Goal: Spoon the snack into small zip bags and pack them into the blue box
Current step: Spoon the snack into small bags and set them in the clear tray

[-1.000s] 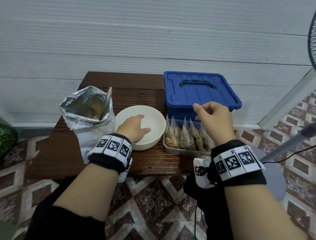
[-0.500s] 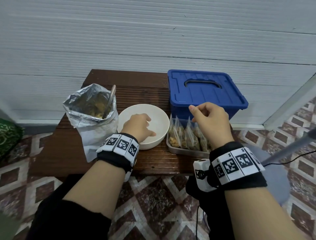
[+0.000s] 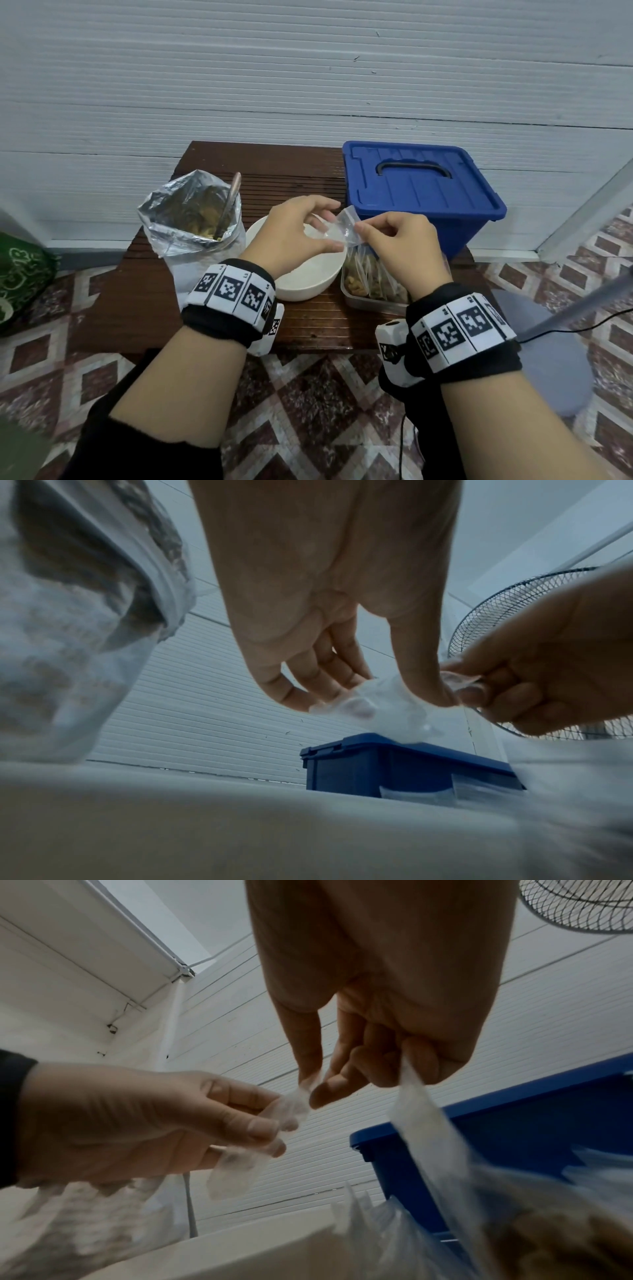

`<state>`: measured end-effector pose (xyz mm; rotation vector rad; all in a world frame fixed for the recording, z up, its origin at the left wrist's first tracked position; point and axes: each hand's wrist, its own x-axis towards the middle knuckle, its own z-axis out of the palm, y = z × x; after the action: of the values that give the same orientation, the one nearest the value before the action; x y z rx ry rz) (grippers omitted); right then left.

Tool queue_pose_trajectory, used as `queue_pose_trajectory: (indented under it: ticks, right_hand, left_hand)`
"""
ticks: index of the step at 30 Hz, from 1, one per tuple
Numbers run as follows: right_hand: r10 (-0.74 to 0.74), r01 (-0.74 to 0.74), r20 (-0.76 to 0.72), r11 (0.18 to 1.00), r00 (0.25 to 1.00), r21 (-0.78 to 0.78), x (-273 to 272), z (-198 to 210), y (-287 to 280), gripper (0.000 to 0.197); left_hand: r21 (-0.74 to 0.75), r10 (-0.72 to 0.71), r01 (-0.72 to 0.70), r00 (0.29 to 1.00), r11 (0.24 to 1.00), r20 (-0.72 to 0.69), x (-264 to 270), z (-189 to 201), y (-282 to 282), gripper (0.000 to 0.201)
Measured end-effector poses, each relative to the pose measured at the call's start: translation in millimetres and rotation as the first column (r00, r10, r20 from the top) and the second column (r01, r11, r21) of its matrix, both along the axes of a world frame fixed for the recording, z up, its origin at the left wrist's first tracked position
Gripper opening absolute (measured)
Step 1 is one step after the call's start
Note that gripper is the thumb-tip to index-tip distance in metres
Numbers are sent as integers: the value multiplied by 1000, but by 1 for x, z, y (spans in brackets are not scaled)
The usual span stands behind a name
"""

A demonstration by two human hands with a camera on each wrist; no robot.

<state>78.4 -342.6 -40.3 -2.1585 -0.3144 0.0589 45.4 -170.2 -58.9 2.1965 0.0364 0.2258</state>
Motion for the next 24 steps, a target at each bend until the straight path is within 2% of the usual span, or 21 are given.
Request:
queue_pose_trajectory:
  ticks: [5,12,18,24]
  right_hand:
    - [-38,40,-23,997,999,61,-1,1,2,7]
    - [-21,23,-32,996,999,90,-4,0,5,9]
    - [-17,22,-35,992,999,127,-3,0,4,18]
    - [-100,107,-43,973,994,203,0,3,3,31]
  left_hand:
    - [71,-20,19,1000,997,8,1,-4,-11,74]
    - [138,36,-54,991,989,128,0,-11,-18,63]
    - [91,72,-89,982,992,175,0,-9,-14,49]
    - [4,77,-80,975,997,207,-2,-1,-12,37]
